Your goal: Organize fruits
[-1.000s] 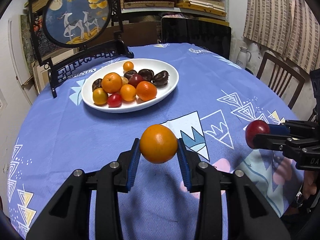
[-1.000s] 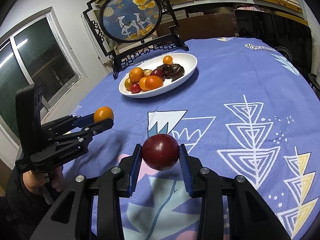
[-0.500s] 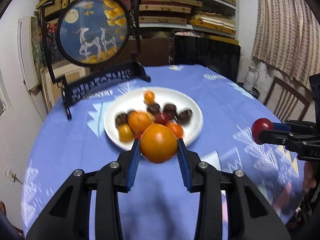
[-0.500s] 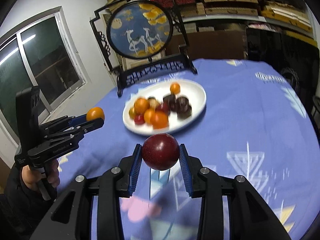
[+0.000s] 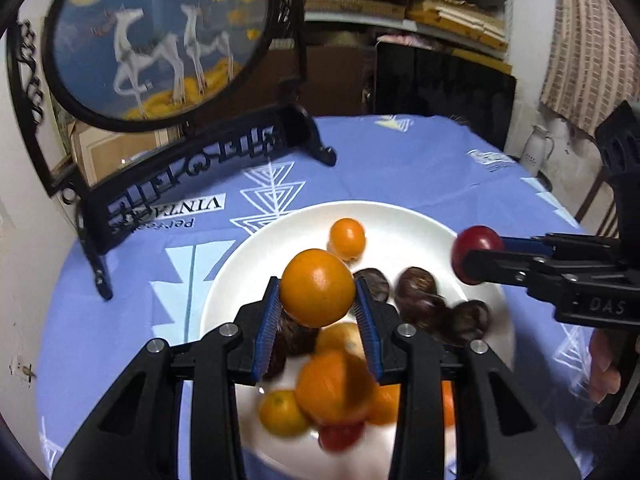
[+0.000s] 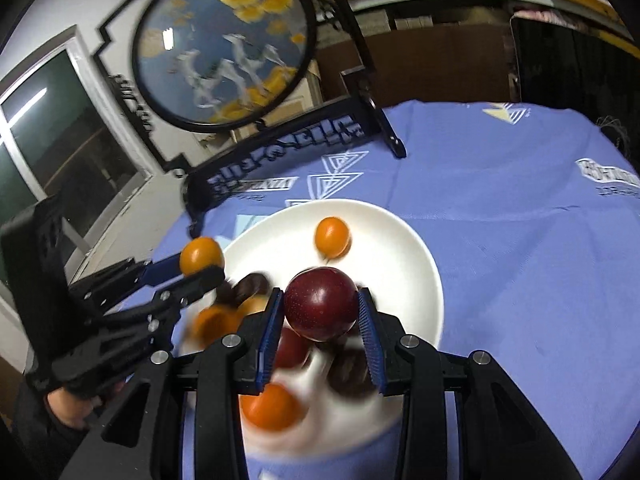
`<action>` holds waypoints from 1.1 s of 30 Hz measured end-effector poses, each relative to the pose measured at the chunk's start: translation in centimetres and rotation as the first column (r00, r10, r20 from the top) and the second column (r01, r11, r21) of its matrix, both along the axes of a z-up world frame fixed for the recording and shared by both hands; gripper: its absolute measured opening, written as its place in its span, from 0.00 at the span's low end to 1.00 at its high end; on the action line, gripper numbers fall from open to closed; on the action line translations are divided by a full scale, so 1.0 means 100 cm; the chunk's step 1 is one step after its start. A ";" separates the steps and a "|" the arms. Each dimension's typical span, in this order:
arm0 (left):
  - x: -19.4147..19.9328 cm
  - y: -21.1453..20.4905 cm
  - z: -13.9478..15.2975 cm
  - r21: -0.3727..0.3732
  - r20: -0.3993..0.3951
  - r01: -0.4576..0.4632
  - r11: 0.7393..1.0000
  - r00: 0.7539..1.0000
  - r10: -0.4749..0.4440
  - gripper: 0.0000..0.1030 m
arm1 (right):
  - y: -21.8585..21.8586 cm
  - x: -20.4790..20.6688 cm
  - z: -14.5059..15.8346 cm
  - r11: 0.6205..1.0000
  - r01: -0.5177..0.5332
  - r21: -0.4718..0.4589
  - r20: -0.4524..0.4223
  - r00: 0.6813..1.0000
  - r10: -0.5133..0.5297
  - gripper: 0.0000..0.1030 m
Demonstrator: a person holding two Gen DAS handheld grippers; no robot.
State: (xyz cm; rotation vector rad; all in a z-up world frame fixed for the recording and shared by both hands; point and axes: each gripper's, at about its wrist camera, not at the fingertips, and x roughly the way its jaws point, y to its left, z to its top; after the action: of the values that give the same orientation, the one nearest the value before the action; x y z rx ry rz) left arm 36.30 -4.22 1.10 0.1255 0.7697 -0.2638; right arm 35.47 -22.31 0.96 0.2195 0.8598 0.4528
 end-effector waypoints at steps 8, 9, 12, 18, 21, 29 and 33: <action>-0.006 0.000 -0.001 0.036 0.040 -0.055 0.998 0.998 0.054 0.85 | -0.002 0.003 -0.004 1.000 0.012 0.017 0.046 0.999 -0.013 0.51; -0.012 0.000 0.001 0.043 0.042 -0.062 0.997 0.997 0.060 0.88 | -0.004 -0.006 -0.002 1.000 0.015 0.019 0.048 0.999 -0.016 0.53; -0.039 0.001 0.005 0.047 0.038 -0.070 0.996 0.997 0.069 0.95 | -0.010 -0.035 0.003 0.999 0.039 0.010 0.056 0.998 -0.039 0.68; -0.114 0.007 0.012 0.050 0.062 -0.083 0.995 0.995 0.080 0.95 | -0.010 -0.121 0.005 1.000 0.009 -0.013 0.064 0.998 -0.008 0.90; -0.152 0.014 0.012 0.023 0.040 -0.099 0.995 0.994 0.098 0.95 | -0.005 -0.167 0.003 0.998 -0.013 -0.058 0.065 0.998 0.017 0.93; -0.270 0.036 0.013 -0.003 0.079 -0.198 0.980 0.977 0.198 0.95 | -0.027 -0.273 -0.009 0.982 0.144 -0.124 0.105 0.986 -0.132 0.96; -0.317 0.041 0.008 0.012 0.092 -0.231 0.973 0.969 0.229 0.95 | -0.036 -0.318 -0.012 0.966 0.211 -0.151 0.129 0.973 -0.193 0.96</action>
State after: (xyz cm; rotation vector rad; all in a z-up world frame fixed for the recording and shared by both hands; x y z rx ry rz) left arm 4.65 -0.11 1.89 0.0677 0.6910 -0.0289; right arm 3.70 -25.86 -0.24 0.1268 0.7503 0.1996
